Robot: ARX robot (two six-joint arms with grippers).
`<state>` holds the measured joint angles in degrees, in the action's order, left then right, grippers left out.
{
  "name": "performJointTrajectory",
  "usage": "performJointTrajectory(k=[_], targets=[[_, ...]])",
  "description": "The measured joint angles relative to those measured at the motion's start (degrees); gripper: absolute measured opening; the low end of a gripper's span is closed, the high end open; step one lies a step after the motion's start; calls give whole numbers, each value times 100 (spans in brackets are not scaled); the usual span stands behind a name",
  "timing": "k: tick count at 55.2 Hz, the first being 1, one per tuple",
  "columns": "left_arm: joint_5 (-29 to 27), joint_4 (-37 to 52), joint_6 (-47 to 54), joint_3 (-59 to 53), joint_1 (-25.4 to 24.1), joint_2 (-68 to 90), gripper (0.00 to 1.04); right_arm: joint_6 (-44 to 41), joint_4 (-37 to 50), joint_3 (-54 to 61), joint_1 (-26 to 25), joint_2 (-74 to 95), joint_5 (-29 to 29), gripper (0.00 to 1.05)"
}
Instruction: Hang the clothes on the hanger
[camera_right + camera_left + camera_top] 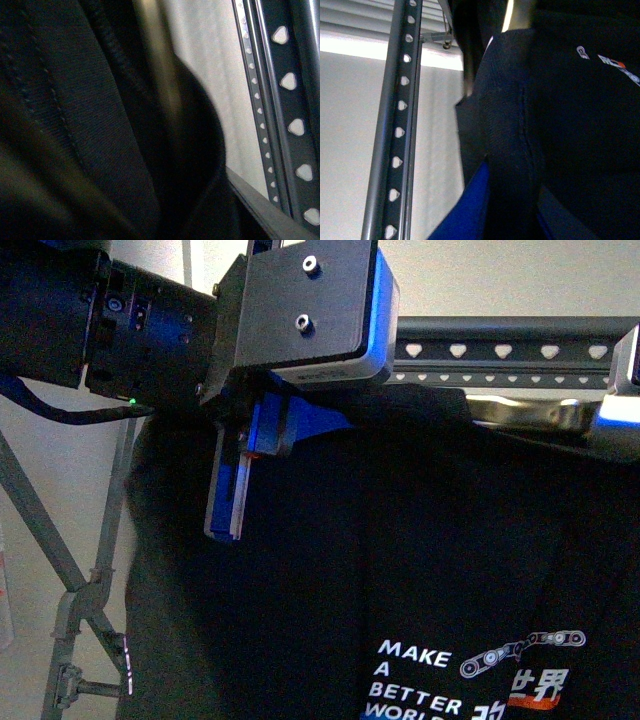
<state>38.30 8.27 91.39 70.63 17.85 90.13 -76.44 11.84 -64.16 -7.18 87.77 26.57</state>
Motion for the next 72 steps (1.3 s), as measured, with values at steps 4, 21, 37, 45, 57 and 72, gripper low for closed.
performJointTrajectory(k=[4,21,37,45,57,72], targets=[[33,11,0,13,2,-2,25,280,-15,44,-42,-61,39,32],[39,22,-2,35,7,-4,74,855,-852,590,-509,-520,391,5],[-664,1381,-1523,-258,15,55,98,2350,-463,1023,-1180,-669,476,5],[-2739,3003,-6052,-140,-168,205,98,3753,-905,752,-1298,-914,-439,5],[-5727,1987,-10229,188,-835,98,98,4544,-1266,293,-1296,-1202,-772,5],[-5300,2232,-11022,-533,-951,-870,98,4448,-1480,-289,-988,-964,-1233,5]])
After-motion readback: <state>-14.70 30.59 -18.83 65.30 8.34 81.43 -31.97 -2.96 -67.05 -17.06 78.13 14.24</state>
